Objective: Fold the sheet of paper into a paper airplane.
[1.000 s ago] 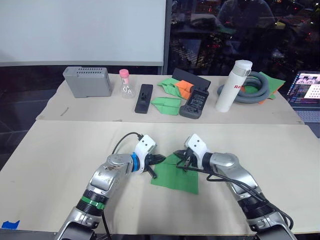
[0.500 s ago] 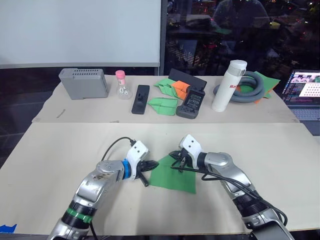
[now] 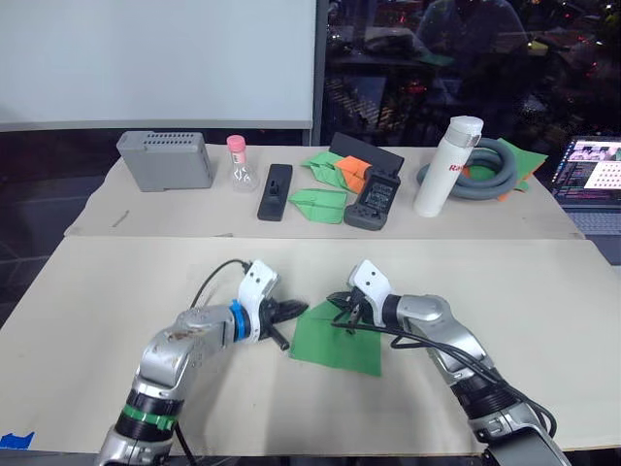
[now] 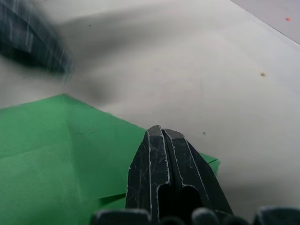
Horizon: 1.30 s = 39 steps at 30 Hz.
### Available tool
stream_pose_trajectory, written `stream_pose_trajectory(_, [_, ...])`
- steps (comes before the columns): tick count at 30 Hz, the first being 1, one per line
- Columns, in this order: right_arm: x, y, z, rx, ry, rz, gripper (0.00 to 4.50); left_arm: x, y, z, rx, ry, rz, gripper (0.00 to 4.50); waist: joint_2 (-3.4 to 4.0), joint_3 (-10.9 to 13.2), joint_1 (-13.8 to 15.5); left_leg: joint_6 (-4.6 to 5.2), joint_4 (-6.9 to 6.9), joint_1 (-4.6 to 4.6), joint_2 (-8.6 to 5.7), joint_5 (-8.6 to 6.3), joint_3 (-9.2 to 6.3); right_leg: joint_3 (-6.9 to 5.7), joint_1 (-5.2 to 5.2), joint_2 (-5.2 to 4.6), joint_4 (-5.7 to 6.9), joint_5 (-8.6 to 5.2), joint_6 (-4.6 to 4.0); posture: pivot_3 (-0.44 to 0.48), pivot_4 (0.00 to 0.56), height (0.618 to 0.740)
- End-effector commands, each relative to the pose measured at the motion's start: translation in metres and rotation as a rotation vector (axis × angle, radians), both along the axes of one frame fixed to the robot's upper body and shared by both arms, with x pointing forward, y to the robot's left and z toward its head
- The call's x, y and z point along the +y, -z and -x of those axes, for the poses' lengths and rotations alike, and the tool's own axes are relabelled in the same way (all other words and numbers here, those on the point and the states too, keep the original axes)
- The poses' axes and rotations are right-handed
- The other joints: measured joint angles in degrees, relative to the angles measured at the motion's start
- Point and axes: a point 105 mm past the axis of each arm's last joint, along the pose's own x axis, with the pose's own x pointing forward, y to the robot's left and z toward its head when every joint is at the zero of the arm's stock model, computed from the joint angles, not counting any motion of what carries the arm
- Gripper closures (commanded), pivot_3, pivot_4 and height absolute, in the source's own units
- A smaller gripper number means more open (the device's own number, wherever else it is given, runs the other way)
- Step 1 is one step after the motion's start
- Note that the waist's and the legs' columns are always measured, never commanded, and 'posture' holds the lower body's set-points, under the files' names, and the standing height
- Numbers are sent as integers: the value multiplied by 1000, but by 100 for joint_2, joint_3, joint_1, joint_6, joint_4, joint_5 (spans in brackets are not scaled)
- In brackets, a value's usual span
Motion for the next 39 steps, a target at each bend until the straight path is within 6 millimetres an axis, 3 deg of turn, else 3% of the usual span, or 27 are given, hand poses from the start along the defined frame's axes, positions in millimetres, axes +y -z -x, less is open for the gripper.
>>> stream_pose_trajectory(1, [-5, 5, 5, 36, 20, -3, 4500, -11, -11, -2, -59, 50, -28, 4465, 0, 0, 3, 0, 0, -2, 0, 0, 0, 0, -1, 0, -2, 0, 0, 0, 150, 740])
stream_pose_trajectory(10, [-26, -9, 3, 27, 136, -58, 4500, -47, 32, -9, -48, 198, -136, 4465, -1, 1, 61, -13, 4, -19, -15, 9, 3, -1, -6, 0, -12, 0, 1, 0, 150, 740])
stream_pose_trajectory(19, [-37, -21, 10, 26, 200, -86, 4500, -59, 62, -5, -16, 269, -200, 4465, -1, 1, 126, 14, 9, -30, -14, -4, 4, -2, -16, 3, -10, 0, 1, 0, 150, 740])
stream_pose_trajectory(25, [-59, -62, 21, -6, 228, -130, 4500, -53, 66, -7, -11, 254, -202, 4465, -1, 1, 153, 25, 22, -30, -15, -7, 3, -5, -9, 3, -10, 0, 1, 0, 150, 740])
stream_pose_trajectory(31, [-85, -44, 42, 32, 189, 81, 4500, -48, 66, -7, -7, 254, -202, 4465, -4, 1, 142, 34, 23, -23, -10, -13, 2, -13, 5, 9, -19, -2, 3, 0, 150, 740])
stream_pose_trajectory(39, [-91, -25, 38, -45, 79, 245, 4500, -51, 64, -10, -16, 246, -181, 4465, -6, 3, 131, 33, 28, -9, -11, -10, 11, -6, 19, 13, -20, -3, 6, 0, 150, 740])
